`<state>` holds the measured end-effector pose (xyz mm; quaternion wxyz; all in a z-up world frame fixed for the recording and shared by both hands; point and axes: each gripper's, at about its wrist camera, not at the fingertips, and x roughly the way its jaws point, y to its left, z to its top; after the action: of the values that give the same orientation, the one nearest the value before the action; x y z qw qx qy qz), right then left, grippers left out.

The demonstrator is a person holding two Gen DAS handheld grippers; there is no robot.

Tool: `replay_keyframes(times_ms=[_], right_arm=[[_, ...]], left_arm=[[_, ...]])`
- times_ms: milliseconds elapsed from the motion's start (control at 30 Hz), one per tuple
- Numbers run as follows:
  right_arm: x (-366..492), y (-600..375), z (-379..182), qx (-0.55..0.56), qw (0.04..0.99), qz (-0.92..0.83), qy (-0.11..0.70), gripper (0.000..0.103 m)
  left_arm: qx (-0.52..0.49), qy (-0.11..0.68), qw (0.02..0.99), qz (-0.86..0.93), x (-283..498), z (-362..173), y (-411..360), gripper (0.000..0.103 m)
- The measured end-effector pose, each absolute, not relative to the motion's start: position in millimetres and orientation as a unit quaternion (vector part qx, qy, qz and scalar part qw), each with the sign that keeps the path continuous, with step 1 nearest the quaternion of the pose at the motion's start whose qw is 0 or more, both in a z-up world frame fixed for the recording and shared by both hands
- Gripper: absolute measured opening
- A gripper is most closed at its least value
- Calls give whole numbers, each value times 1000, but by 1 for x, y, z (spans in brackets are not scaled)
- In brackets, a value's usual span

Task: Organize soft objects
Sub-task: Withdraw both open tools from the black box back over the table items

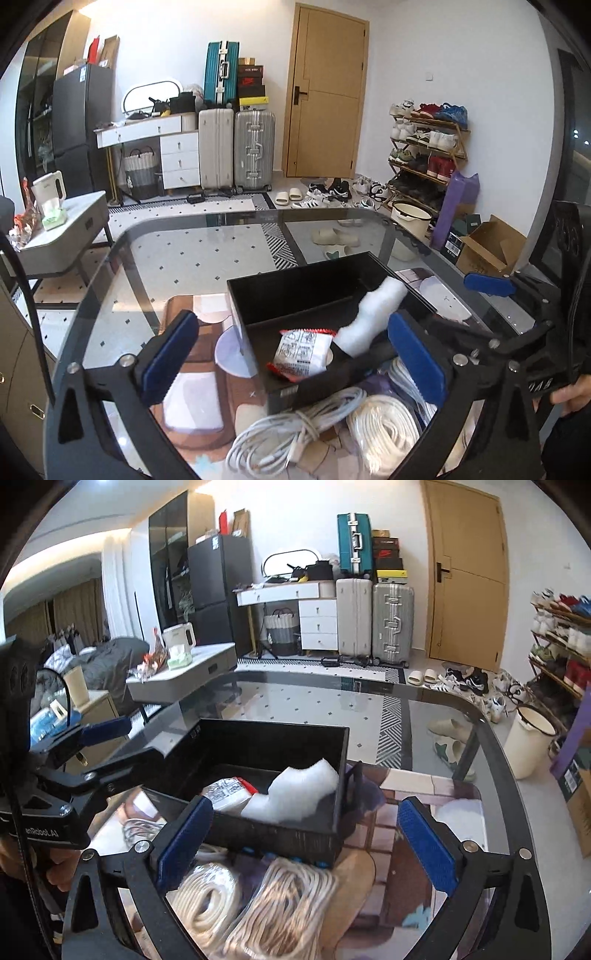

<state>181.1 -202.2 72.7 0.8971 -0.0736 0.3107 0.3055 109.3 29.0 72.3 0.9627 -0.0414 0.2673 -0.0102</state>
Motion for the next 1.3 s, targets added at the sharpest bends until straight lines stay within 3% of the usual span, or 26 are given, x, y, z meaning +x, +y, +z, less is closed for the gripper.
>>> replay_keyframes(times_ms=[467,1300], right_arm=[[119,-235,80,-55,905,291,307,102],[54,-243,28,-85,894,277,341,102]], left_arm=[[-43,253,967,-3,49,74,30,103],[-59,268,961,15,8,30,19,103]])
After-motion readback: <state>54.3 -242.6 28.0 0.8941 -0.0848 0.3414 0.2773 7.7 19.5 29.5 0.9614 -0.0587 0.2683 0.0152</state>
